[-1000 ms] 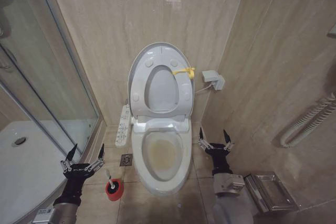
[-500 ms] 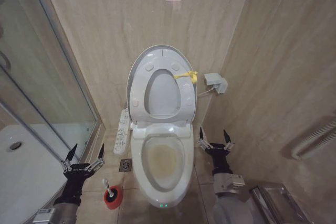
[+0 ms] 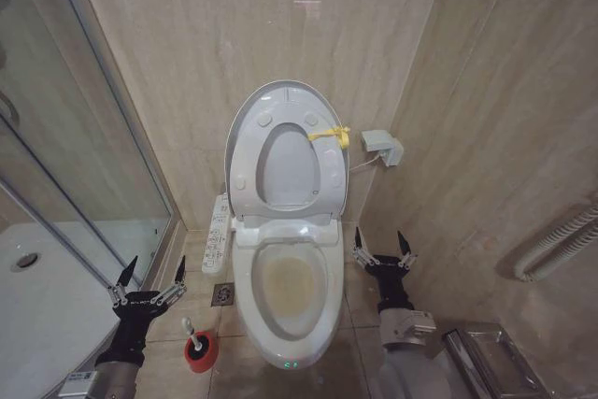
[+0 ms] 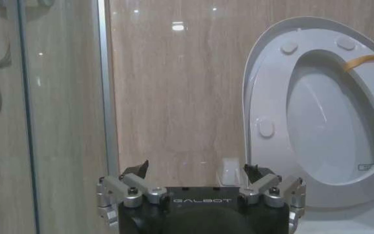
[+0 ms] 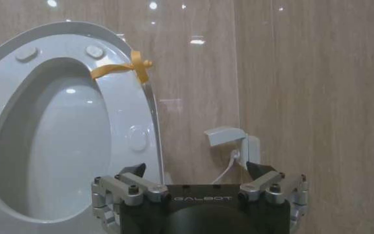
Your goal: Open the toilet lid, clean the toilet bowl with a toilet brush, close the toilet lid, and flush.
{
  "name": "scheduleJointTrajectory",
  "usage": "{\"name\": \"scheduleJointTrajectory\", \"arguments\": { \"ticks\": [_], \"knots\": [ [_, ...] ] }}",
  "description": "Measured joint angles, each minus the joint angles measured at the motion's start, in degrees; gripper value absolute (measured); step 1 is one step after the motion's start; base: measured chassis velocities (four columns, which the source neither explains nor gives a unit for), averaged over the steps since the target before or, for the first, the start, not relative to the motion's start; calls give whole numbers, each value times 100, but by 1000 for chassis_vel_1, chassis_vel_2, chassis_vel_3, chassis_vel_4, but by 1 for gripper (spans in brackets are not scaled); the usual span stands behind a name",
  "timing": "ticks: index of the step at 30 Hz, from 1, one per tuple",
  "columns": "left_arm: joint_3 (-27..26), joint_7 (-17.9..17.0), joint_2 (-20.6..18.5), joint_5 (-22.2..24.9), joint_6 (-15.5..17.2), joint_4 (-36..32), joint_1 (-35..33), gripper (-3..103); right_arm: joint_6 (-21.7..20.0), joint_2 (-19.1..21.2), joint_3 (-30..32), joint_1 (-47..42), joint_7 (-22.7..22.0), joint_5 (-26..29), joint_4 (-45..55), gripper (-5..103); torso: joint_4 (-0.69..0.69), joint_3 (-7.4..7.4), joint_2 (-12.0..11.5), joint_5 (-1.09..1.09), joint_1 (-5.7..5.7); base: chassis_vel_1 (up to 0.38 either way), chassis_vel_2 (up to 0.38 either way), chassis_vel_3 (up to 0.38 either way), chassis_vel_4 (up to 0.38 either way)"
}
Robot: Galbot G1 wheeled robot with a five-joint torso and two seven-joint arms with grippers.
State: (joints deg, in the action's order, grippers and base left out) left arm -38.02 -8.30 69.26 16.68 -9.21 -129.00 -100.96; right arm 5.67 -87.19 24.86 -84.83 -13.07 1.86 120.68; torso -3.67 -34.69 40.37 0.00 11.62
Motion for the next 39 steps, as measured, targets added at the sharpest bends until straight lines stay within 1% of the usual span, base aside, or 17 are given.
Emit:
{"name": "scheduleJointTrajectory", "arguments": {
  "ticks": [31,32,34,35,39],
  "knots": [
    [1,0,0,0,0,0,0,99,-7,3,20,-33,2,2,13,100,1,0,0,0,1,0,0,0,0],
    [0,0,0,0,0,0,0,99,-72,26,128,-209,27,29,123,100,3,0,0,1,1,0,0,0,0],
    [0,0,0,0,0,-1,0,99,-192,65,317,-504,74,102,305,100,0,0,0,0,1,0,0,0,0],
    [0,0,0,0,0,-1,0,99,-192,65,317,-504,74,102,305,100,0,0,0,0,1,0,0,0,0],
    [1,1,0,0,0,0,0,99,-534,166,854,-1298,213,317,830,100,-1,0,0,0,1,0,0,0,0]
  ]
}}
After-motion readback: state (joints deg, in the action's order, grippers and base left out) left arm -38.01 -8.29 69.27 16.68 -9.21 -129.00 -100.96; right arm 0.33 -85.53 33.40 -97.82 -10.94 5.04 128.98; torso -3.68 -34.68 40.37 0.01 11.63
